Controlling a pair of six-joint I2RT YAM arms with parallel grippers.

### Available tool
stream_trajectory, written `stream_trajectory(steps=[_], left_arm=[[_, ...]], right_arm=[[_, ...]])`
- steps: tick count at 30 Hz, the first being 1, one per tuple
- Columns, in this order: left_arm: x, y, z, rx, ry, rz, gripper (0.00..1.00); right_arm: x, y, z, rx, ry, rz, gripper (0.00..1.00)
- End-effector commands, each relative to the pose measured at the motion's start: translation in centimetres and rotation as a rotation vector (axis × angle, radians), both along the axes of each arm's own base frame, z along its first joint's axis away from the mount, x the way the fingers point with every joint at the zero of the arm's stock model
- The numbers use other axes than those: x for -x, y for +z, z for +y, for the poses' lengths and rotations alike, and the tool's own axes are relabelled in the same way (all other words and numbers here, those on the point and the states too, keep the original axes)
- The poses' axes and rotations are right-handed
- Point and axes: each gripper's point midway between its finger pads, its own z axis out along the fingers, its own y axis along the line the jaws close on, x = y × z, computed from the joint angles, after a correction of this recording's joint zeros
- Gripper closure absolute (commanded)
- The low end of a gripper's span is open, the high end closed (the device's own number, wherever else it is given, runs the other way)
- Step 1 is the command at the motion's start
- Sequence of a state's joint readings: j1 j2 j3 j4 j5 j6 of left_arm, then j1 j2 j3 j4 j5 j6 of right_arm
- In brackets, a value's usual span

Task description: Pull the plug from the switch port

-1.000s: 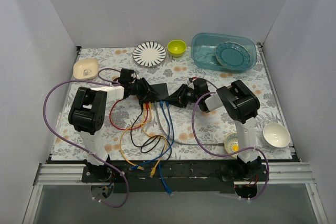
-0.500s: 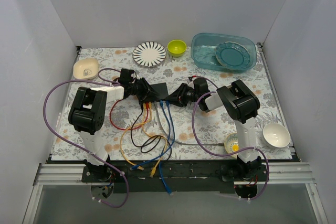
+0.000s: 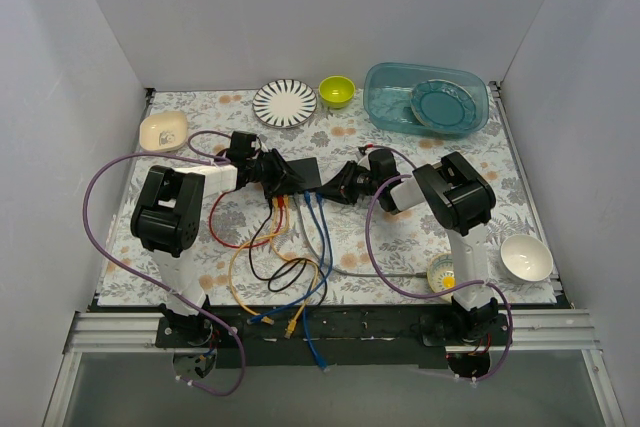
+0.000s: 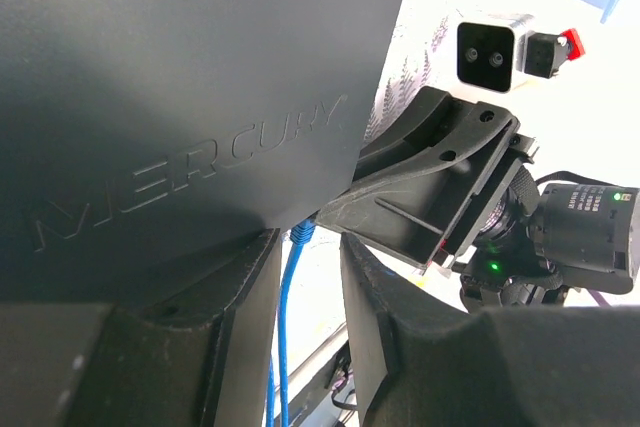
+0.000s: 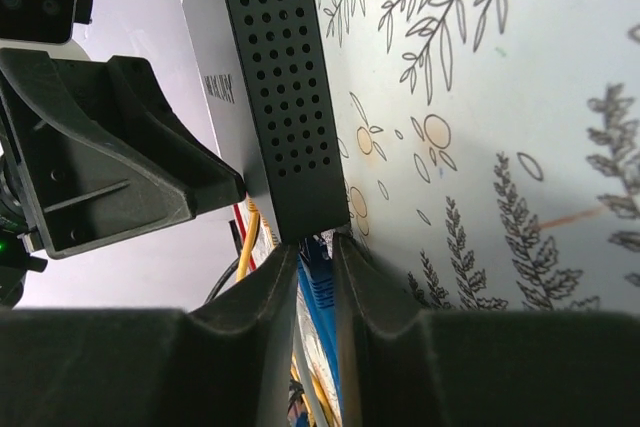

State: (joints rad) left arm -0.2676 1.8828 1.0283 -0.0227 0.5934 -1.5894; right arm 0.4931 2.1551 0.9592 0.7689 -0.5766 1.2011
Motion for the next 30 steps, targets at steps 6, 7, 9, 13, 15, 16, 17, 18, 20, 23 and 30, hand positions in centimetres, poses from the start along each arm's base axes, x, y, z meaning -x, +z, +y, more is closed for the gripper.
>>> stream_trajectory(steps=[6,7,9,13,15,16,17,18,20,23,30], left_arm=[[1.9,0.4,-0.8,-0.006,-0.032,0.01,0.69],[2.3,0.6,-1.4,0.019,-0.052,0.018,0.69],[2.6,0.6,-2.4,0.031,-0.081,0.013,0.68],[2.5,-1.1,-2.7,0.014,-0.064,0.054,0.69],[2.2,-1.4,-2.8,0.014,-0.06,0.063,0.69],[2.1,-1.7,-2.8,0.014,-0.059,0.069,0.69],[2.1,-2.2,-2.8,0.009,-0.054,0.084,0.69],[1.9,-2.3,-2.8,0.01,-0.051,0.083,0.69],[1.7,-2.4,-2.9,0.012,-0.049,0.088,0.69],[1.2,-1.2,-3.0,0.019,-0.049,0.057,0.69],[-0.7,3.9,-1.9,0.021,-0.037,-0.091,0.64]], right_arm=[[1.1,-5.3,-2.3,0.176,-0.042,0.105,0.87],[1.1,-5.3,-2.2,0.181,-0.035,0.102,0.9],[1.3,-5.2,-2.4,0.204,-0.01,0.076,0.95],[3.4,-5.4,-3.5,0.278,0.048,0.07,0.99],[5.1,-5.7,-4.5,0.302,0.062,0.087,0.99],[5.6,-5.8,-4.8,0.308,0.067,0.088,0.99],[6.1,-5.9,-5.1,0.314,0.068,0.093,0.99],[6.7,-6.1,-5.5,0.322,0.07,0.102,0.99],[7.1,-6.3,-6.0,0.333,0.066,0.11,0.99],[6.5,-5.5,-8.0,0.378,0.013,0.085,0.99],[2.7,-3.0,-16.4,0.57,-0.194,0.028,0.99]])
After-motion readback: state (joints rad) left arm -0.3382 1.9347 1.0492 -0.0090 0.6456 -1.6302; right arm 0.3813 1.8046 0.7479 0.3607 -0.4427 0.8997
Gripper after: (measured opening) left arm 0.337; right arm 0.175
